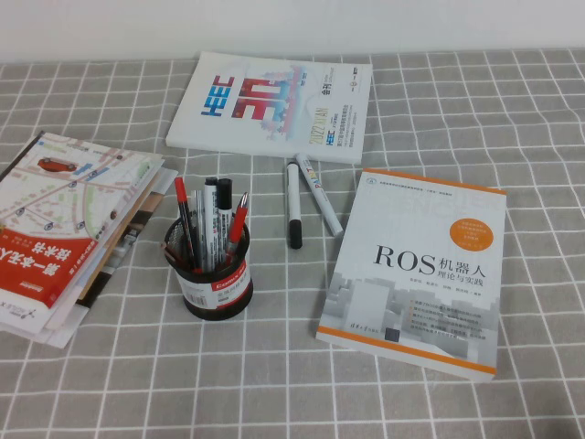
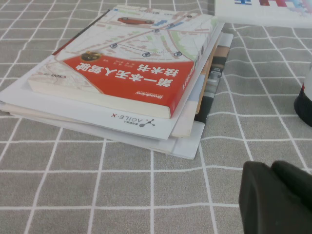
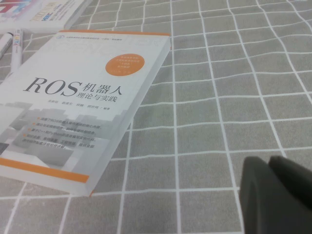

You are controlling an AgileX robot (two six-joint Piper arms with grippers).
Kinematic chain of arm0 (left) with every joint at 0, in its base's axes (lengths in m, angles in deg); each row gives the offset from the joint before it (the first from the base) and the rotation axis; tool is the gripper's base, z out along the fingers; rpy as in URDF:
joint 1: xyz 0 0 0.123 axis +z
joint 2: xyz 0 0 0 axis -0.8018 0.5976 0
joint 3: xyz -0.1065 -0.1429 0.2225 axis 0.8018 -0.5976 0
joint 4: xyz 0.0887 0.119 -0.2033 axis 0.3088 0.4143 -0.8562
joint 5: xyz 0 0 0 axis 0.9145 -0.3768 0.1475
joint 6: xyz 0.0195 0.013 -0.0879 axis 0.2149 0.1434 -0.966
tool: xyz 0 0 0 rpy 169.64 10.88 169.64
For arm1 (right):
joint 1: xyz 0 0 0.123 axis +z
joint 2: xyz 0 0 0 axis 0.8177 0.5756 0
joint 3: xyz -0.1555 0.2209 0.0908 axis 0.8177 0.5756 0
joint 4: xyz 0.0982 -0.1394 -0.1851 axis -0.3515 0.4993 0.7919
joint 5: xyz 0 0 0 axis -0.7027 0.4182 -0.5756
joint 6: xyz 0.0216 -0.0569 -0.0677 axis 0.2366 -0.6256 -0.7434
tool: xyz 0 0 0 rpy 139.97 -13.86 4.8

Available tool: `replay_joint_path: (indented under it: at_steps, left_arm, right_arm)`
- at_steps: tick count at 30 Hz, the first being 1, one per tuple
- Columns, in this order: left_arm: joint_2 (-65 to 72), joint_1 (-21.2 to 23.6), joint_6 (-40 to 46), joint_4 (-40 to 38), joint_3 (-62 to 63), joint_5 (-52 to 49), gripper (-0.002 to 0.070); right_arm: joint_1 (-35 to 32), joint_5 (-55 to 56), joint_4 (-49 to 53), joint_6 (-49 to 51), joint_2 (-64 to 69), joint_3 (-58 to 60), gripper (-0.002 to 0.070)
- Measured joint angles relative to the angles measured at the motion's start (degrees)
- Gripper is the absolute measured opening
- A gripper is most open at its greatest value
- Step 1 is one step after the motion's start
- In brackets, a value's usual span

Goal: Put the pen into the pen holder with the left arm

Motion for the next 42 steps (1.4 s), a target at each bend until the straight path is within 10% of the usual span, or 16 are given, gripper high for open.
replay_joint_path:
  at_steps: [42]
  left_arm:
    - [0.0, 0.0, -10.0, -1.12, 0.0, 9.54, 0.0]
  right_arm:
    - [0.0, 0.0, 0.0, 0.0, 0.0, 0.0, -0.0015]
